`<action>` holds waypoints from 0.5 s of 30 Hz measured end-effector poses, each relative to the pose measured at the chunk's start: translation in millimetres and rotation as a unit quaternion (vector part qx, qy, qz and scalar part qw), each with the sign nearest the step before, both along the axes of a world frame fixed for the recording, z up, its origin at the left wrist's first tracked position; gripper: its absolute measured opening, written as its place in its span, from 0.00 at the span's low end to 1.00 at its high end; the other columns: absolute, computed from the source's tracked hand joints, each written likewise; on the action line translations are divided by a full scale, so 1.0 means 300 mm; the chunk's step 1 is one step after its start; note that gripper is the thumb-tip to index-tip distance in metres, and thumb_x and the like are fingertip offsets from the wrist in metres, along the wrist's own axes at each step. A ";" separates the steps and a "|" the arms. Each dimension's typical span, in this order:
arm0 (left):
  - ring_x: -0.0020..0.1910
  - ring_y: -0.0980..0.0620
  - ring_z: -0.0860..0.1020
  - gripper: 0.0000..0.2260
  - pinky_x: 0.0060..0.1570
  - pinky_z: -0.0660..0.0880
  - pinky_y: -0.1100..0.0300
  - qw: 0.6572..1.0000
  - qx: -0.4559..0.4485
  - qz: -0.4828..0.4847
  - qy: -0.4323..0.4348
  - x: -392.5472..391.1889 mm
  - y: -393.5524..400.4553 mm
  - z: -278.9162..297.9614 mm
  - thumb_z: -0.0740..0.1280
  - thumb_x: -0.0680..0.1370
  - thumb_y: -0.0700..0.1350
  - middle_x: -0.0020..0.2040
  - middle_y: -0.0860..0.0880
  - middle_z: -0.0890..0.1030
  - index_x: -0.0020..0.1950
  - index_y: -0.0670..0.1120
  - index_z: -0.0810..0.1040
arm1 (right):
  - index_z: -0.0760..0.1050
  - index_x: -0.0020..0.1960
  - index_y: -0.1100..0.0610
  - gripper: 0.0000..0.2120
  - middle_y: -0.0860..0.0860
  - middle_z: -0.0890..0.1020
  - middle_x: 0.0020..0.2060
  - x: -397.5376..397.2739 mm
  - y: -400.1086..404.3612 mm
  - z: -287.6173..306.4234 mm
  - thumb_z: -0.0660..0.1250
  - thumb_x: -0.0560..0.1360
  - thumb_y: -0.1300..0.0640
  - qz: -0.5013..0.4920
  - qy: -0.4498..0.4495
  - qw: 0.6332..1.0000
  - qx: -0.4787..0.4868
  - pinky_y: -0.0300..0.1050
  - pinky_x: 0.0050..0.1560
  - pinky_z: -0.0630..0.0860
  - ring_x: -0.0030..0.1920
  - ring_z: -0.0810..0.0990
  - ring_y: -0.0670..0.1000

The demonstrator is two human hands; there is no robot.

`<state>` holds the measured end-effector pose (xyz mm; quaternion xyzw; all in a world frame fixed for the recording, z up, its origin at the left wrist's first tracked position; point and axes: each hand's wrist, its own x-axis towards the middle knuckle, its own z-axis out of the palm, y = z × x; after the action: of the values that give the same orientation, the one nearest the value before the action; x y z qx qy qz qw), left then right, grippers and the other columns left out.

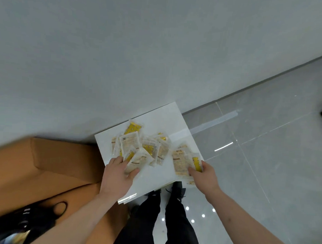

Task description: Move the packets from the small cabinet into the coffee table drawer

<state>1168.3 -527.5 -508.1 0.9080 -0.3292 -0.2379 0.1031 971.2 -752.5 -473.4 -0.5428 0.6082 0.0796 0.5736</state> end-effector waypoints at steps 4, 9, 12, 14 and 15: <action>0.51 0.52 0.69 0.17 0.51 0.72 0.57 0.998 -0.027 -0.027 0.044 -0.040 -0.053 0.277 0.65 0.78 0.61 0.44 0.56 0.70 0.59 0.51 0.79 | 0.80 0.58 0.53 0.09 0.47 0.85 0.47 -0.118 0.054 0.258 0.68 0.80 0.60 -0.035 -0.008 0.999 -0.009 0.34 0.35 0.76 0.44 0.84 0.45; 0.54 0.52 0.72 0.20 0.50 0.72 0.57 0.993 -0.062 -0.087 0.051 -0.110 -0.127 0.534 0.65 0.77 0.63 0.48 0.57 0.73 0.62 0.53 0.80 | 0.80 0.60 0.52 0.10 0.47 0.86 0.49 -0.287 0.143 0.493 0.68 0.80 0.59 -0.100 -0.036 0.994 -0.035 0.37 0.39 0.78 0.47 0.85 0.46; 0.45 0.56 0.73 0.17 0.41 0.69 0.61 0.985 -0.083 -0.142 0.047 -0.166 -0.167 0.648 0.66 0.75 0.63 0.42 0.57 0.72 0.55 0.54 0.84 | 0.80 0.60 0.51 0.10 0.47 0.86 0.50 -0.388 0.197 0.583 0.68 0.80 0.58 -0.147 -0.060 0.986 -0.050 0.39 0.41 0.79 0.48 0.85 0.47; 0.40 0.57 0.72 0.17 0.35 0.64 0.64 0.980 -0.087 -0.173 0.044 -0.219 -0.194 0.713 0.66 0.74 0.64 0.40 0.56 0.71 0.48 0.53 0.84 | 0.80 0.60 0.51 0.10 0.47 0.86 0.49 -0.461 0.232 0.624 0.69 0.79 0.58 -0.178 -0.074 0.979 -0.061 0.41 0.43 0.81 0.48 0.86 0.47; 0.39 0.57 0.72 0.17 0.33 0.63 0.65 0.977 -0.089 -0.188 0.042 -0.254 -0.206 0.741 0.67 0.74 0.65 0.39 0.55 0.71 0.45 0.52 0.84 | 0.80 0.60 0.51 0.10 0.47 0.87 0.49 -0.501 0.248 0.642 0.69 0.79 0.58 -0.194 -0.080 0.976 -0.065 0.42 0.44 0.81 0.48 0.86 0.48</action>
<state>1092.1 -589.1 -286.0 0.8063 -0.5089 -0.2608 0.1511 820.9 -678.2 -280.8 -0.4555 0.6576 -0.1169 0.5885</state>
